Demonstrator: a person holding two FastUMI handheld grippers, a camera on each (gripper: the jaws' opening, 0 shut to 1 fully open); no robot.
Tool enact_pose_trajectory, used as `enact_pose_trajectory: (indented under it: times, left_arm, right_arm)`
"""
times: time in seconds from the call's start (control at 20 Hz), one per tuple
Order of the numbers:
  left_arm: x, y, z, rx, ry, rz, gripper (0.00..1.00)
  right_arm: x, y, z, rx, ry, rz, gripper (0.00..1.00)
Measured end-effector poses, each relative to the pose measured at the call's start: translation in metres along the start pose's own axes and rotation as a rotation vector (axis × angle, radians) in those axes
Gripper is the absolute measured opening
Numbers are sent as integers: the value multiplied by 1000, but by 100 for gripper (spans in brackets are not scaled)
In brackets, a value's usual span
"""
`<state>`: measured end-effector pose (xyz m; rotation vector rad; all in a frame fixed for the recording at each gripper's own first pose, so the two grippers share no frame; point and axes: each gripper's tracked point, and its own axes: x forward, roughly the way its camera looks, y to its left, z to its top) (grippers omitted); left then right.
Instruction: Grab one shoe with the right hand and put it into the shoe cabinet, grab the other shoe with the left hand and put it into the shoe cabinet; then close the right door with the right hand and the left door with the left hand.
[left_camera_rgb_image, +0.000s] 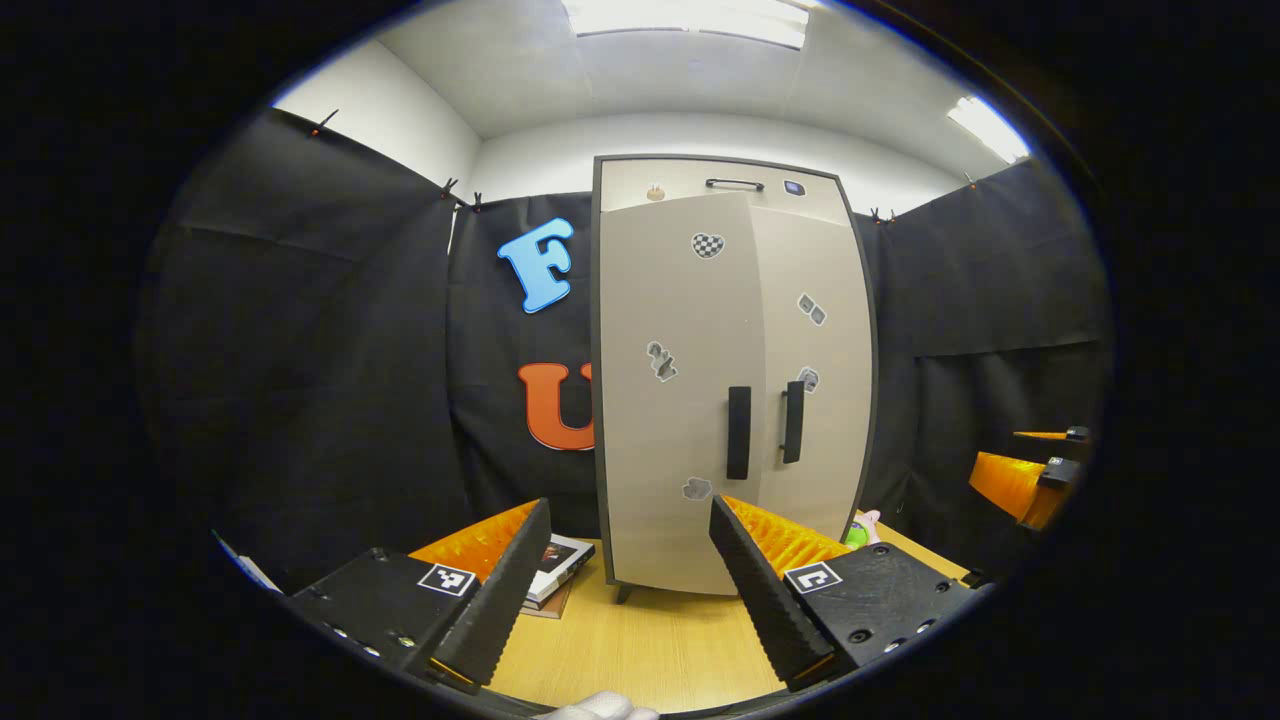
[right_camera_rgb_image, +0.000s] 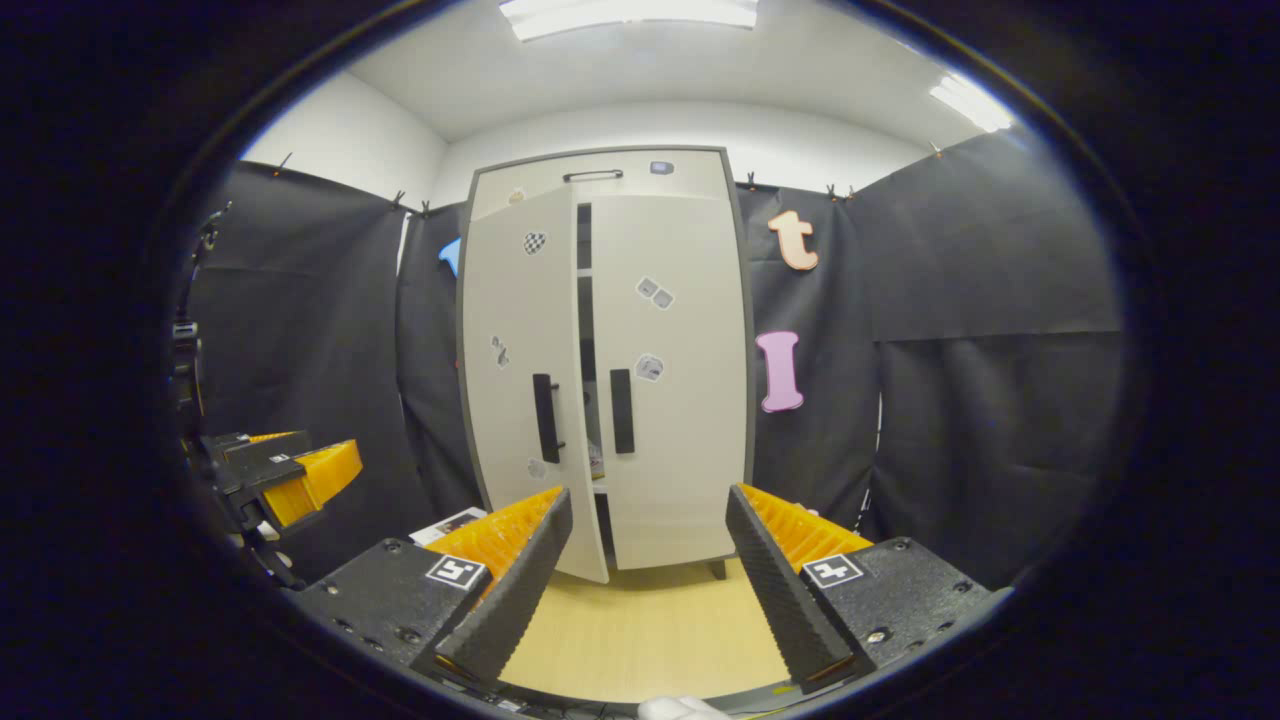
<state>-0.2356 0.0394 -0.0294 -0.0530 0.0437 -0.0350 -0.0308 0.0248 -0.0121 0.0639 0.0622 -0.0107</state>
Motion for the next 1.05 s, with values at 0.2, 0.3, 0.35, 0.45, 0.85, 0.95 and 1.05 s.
enact_pose_trajectory:
  times: [0.2, 0.3, 0.35, 0.45, 0.85, 0.95, 1.05]
  left_arm:
    - [-6, -17, 2, 12, 1, -1, 96]
    - [-8, -29, 1, -6, 12, -8, 96]
    - [-8, -31, 2, 4, 10, -2, 96]
    - [-9, -29, 4, 24, 7, 18, 96]
    - [-8, -39, 9, 23, 2, 47, 96]
    - [-8, -38, 11, 23, -1, 53, 96]
    - [-8, -40, 10, 24, -1, 55, 96]
  right_arm:
    - [-1, -15, 3, -4, -3, 8, 100]
    - [-3, -21, 4, -3, -6, 15, 99]
    - [-4, -25, 5, -4, -5, 13, 99]
    - [-3, -32, 5, 2, -5, 16, 98]
    - [1, -38, 8, 1, -2, 50, 100]
    - [2, -37, 8, -2, -1, 57, 100]
    - [1, -36, 7, -3, 0, 60, 100]
